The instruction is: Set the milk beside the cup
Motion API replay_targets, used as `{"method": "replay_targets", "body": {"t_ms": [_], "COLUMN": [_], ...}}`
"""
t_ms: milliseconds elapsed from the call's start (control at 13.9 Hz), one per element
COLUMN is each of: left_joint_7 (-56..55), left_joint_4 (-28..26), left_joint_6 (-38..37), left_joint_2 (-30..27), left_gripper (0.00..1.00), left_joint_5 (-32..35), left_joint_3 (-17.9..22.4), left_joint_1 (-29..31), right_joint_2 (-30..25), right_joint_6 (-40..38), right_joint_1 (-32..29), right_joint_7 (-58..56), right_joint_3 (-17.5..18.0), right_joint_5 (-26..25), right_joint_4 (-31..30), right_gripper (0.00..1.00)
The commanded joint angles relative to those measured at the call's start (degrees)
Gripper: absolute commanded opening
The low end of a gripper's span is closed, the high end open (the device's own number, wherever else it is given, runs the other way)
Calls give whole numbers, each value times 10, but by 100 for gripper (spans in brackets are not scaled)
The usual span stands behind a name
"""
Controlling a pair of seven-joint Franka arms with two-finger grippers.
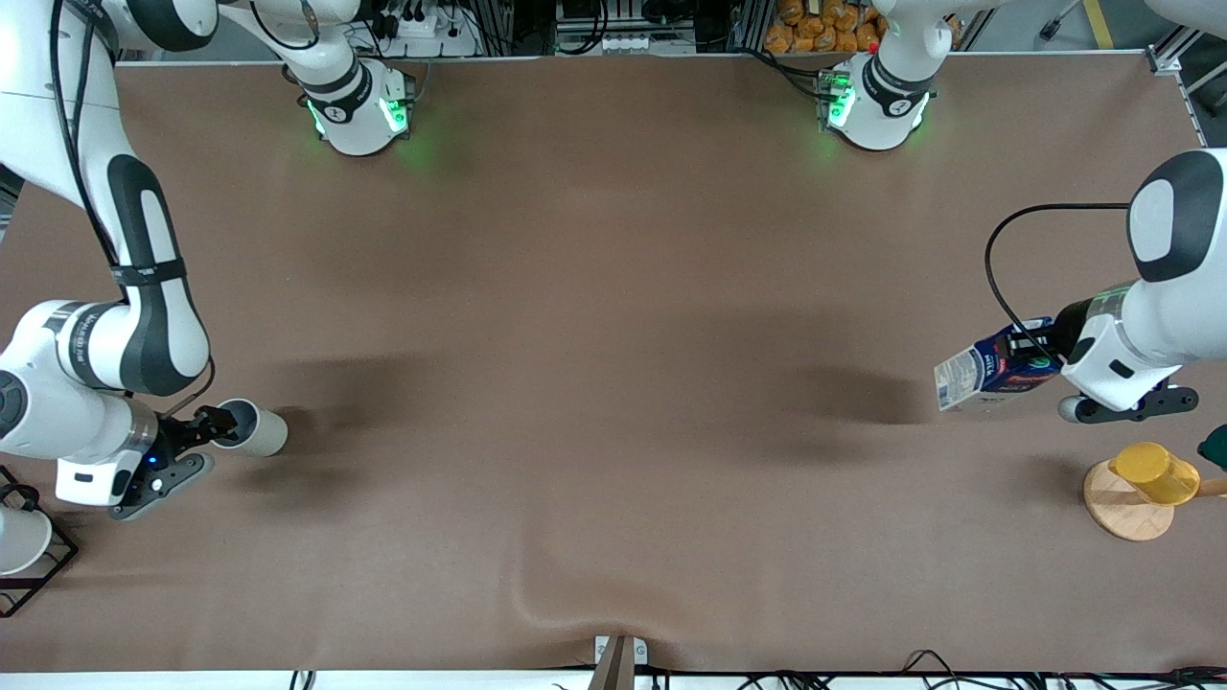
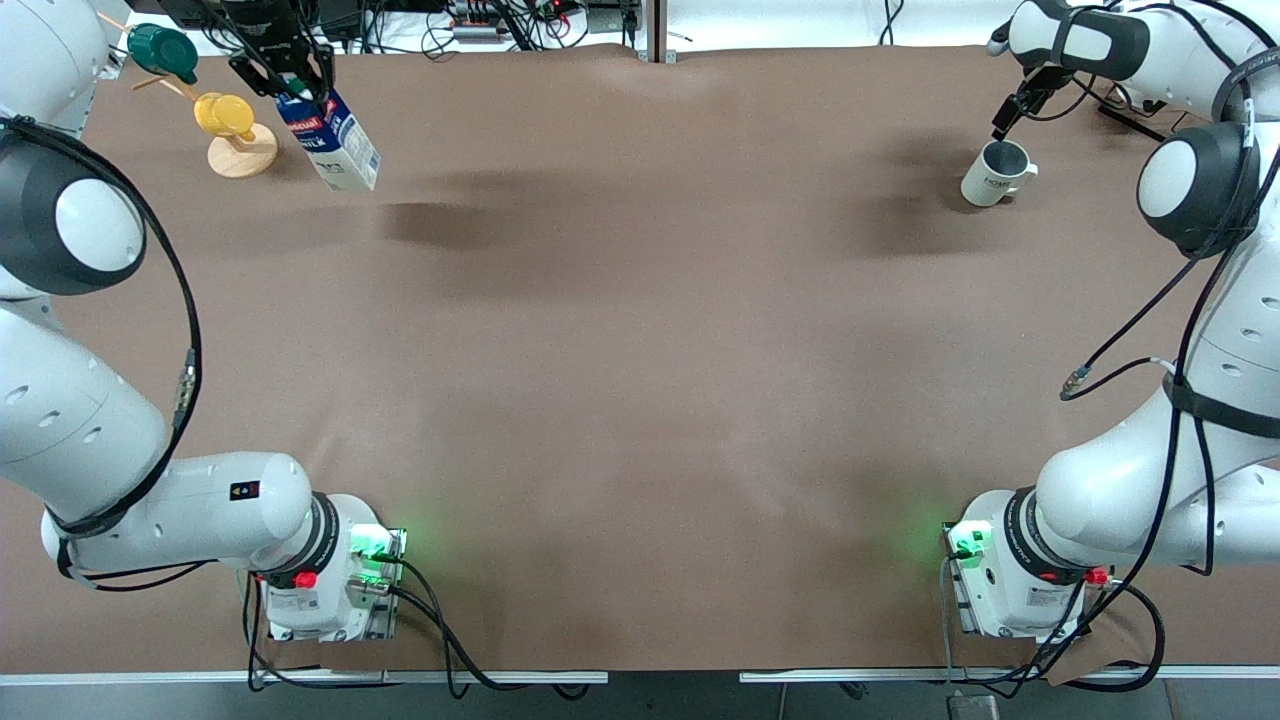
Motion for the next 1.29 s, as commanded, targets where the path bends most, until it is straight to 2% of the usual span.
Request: {"method": "replay_targets", "body": {"t_ms": [0, 215, 502, 717, 861, 933, 1220], "left_joint_7": [-12, -20, -23, -25, -25, -22, -24], "left_joint_4": [26, 27, 27, 27, 27, 27, 27], "left_joint_6": [-39, -39, -39, -39, -39, -39, -39], "left_joint_2": [-5, -4, -4, -4, -4, -4, -2], "left_gripper": [40, 40, 40, 40, 40, 40, 40], "left_joint_5": [5, 6, 6, 6, 6, 6, 8], "left_joint_3": [-13, -18, -18, -18, -18, -18, -18], "left_joint_1": [1, -9, -8, -10, -9, -8, -10], "right_joint_2": [5, 19, 28, 28, 27, 27, 26], "right_joint_6": [7, 11, 23, 58, 62, 62, 57], "right_joint_1": [-8, -10, -18, -15, -16, -17, -20], "right_joint_7": [-8, -60, -82, -83, -81, -81, -76], "right_joint_3": [1, 1, 2, 1, 2, 2, 2], "right_joint_5": [-12, -38, -37, -38, -38, -38, -37], "right_joint_4": [1, -3, -3, -32, -34, -35, -34], "right_gripper": [100, 100, 100, 97, 23, 0, 0]}}
